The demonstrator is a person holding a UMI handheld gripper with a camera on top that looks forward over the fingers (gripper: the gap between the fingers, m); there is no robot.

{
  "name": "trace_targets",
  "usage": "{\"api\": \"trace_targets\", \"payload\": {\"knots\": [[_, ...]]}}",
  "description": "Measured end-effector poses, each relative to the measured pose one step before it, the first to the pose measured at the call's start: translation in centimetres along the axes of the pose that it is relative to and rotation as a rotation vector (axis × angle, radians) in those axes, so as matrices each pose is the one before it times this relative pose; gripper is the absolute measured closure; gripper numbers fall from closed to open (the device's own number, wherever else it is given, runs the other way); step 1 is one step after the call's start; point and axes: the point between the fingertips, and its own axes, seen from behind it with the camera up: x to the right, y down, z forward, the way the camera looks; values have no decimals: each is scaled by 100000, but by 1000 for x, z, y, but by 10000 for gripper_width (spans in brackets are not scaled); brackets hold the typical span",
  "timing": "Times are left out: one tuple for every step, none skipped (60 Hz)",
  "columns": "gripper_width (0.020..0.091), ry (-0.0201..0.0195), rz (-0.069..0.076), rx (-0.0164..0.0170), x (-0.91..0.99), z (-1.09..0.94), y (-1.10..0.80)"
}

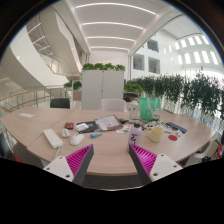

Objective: Pour water

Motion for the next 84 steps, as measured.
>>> {"api": "trace_targets", "payload": {"knots": [[288, 151, -119, 449, 669, 650, 321], [288, 112, -43, 527, 701, 1219, 148], [289, 199, -80, 545, 754, 1211, 232], [288, 195, 10, 469, 763, 1222, 229], [288, 122, 106, 371, 726, 1251, 265], [288, 95, 203, 324, 709, 1257, 263], [289, 3, 254, 575, 630, 1135, 377], [288, 7, 342, 555, 660, 1255, 194], [289, 11, 438, 196, 680, 921, 196], [289, 73, 606, -45, 643, 1216, 300], [289, 151, 775, -331, 616, 1179, 360], [287, -108, 790, -401, 505, 1136, 326], [285, -472, 681, -241, 408, 1077, 245], [286, -537, 431, 265, 396, 986, 126], [286, -198, 206, 1050, 44, 1214, 325], [288, -256, 185, 586, 365, 922, 40], [286, 94, 193, -100, 536, 615, 112], [287, 321, 182, -472, 452, 817, 219], [287, 262, 260, -648, 402, 779, 223], [287, -39, 281, -495, 304, 781, 178], [286, -382, 203, -155, 217, 757, 94], [284, -465, 142, 215, 164, 707, 30], [283, -337, 165, 442, 161, 709, -5], [283, -32, 258, 563, 31, 1205, 156], [285, -135, 6, 273, 329, 480, -77], [285, 30, 80, 272, 157, 630, 63], [282, -16, 63, 315, 199, 602, 27], [290, -104, 151, 189, 188, 609, 27], [329, -676, 319, -145, 36, 604, 82], [405, -1072, 346, -555, -19, 573, 130], [520, -2989, 672, -405, -466, 570, -35], [562, -1529, 772, -820, -298, 509, 154], [562, -1044, 729, 447, -101, 507, -185], [567, -449, 755, -42, 191, 32, -84], [573, -69, 323, -153, 204, 215, 9], [573, 338, 63, 598, 219, 201, -139], [578, 645, -279, 690, 237, 174, -77], [597, 781, -616, 785, 235, 174, -43], [601, 587, -927, 984, 166, 155, -75], [602, 153, -1045, 514, 18, 179, 46], [615, -118, -555, 680, -36, 142, -51], [616, -350, 94, 441, -147, 116, -18], [616, -315, 619, 394, -147, 159, -37], [616, -376, 679, 78, 2, 155, -241], [617, 3, 187, 206, -90, 337, 53], [632, 152, -66, 79, -27, 166, 17], [633, 214, -214, -156, -5, 149, 46], [653, 103, -137, -42, -34, 120, -14], [655, -67, -83, -164, -70, 115, 22], [672, -244, 289, -165, 90, -41, -65], [676, -118, 235, -328, 62, 212, -25], [682, 83, 382, -528, -39, 136, 5], [694, -89, 225, -506, -65, 142, -52], [696, 235, 490, -850, -9, 142, -13], [696, -19, 837, -1209, -55, 174, -10], [711, -488, 1276, -1348, -137, -102, 63], [712, -1354, 1781, -1453, 34, 249, -164], [712, -1201, 2254, -1876, -247, 205, -6], [712, -1188, 2881, -1488, -236, 208, -134], [712, -1110, 3399, -825, -196, 171, -350], [712, -1150, 3569, -347, -162, 188, -508], [711, -352, 3114, -49, -473, 276, -344], [711, -1412, 3356, 84, 659, 323, -699], [711, -511, 2935, -150, 150, 198, -745], [711, -529, 3269, -178, 204, 225, -803], [711, -598, 3943, -10, 217, 247, -830], [710, -810, 4797, 205, 179, 220, -871], [735, -471, 5573, 364, -381, 78, -808], [711, -796, 6192, 185, -272, 283, -967], [711, -2754, 7106, 0, 885, 300, -549], [711, -1681, 7455, -416, 182, 167, -729], [711, -1514, 7629, -510, 143, 150, -763], [739, -1404, 7499, -521, 140, 94, -737], [711, -718, 7809, -521, -445, -28, -839], [711, -829, 7131, -290, 257, 33, -734], [712, 268, 6361, 210, -87, 226, -465], [712, 285, 4508, 738, 719, 116, -82], [712, -57, 6335, -384, 450, -108, -542], [712, -13, 6489, -442, 500, -81, -530], [713, -32, 6775, -304, 429, -78, -516], [713, -100, 7190, -183, 427, 30, -489], [711, -354, 7703, -136, 342, -112, -485], [713, -781, 9672, -1523, -211, -602, -752], [713, -2316, 6761, -122, 346, 573, -197]]}}
